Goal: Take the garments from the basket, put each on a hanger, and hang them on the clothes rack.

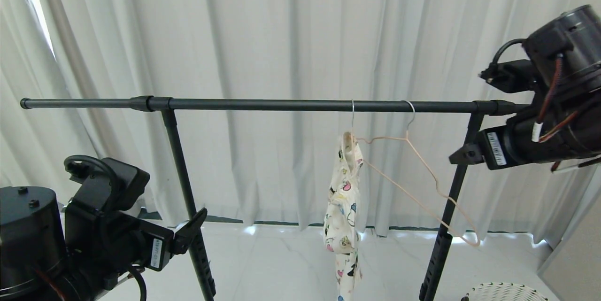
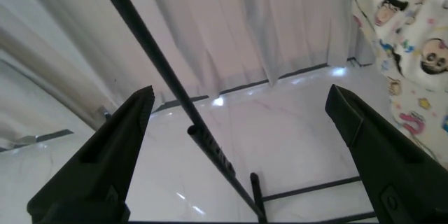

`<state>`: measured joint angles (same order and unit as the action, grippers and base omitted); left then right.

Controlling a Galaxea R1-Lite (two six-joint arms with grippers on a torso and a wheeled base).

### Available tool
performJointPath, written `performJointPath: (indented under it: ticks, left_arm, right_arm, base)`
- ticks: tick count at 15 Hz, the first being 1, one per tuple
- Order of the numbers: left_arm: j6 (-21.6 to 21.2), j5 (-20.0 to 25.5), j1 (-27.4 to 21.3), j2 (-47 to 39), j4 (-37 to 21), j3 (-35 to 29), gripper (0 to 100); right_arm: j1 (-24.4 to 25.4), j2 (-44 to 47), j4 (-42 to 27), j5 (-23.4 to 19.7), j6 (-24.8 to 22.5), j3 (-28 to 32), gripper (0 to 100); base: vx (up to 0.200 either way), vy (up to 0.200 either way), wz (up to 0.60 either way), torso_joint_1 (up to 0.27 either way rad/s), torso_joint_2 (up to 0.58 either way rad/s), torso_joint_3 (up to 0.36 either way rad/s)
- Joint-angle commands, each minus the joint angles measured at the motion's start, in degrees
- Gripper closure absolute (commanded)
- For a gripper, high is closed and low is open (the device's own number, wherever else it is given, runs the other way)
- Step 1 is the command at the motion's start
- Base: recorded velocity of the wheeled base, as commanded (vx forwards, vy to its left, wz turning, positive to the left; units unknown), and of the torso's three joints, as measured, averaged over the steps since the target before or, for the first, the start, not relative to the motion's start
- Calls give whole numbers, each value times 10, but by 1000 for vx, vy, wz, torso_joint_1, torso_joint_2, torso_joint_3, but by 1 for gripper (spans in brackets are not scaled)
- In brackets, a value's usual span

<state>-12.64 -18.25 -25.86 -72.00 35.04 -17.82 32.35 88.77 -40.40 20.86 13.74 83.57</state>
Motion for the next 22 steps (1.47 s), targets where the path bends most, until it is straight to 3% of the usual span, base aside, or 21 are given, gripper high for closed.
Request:
performJointPath:
  ticks: [1,10,13,16,18,22]
  left_arm:
    - [0,-1,3,0,0,0,0]
    - [2,-1,51,1,0,3,0]
    - [2,-1,62,2,1,4,0]
    - [1,-1,62,2,14,4,0]
    - [-1,-1,62,2,14,6,0]
    - [-1,-2,62,2,14,9,0]
  right_arm:
    - [-54,-64,0,15,-43,-38,0]
    - [-113,-105,13,15,-88,-50,0]
    - [-141,-105,44,10,-134,-50,0]
    - [-183,-115,67,-38,-203,-57,0]
    - [-190,-124,89,-42,-219,-80,0]
    - [-193,-154,183,-44,-253,-198,0]
  base:
    - [-200,0,0,7,2,7]
    - [-200,0,0,2,2,3]
    - [-200,0,0,4,1,4]
    - [-200,0,0,2,-1,2]
    - [-200,0,0,5,2,7]
    - [-100,0,0,0,1,0]
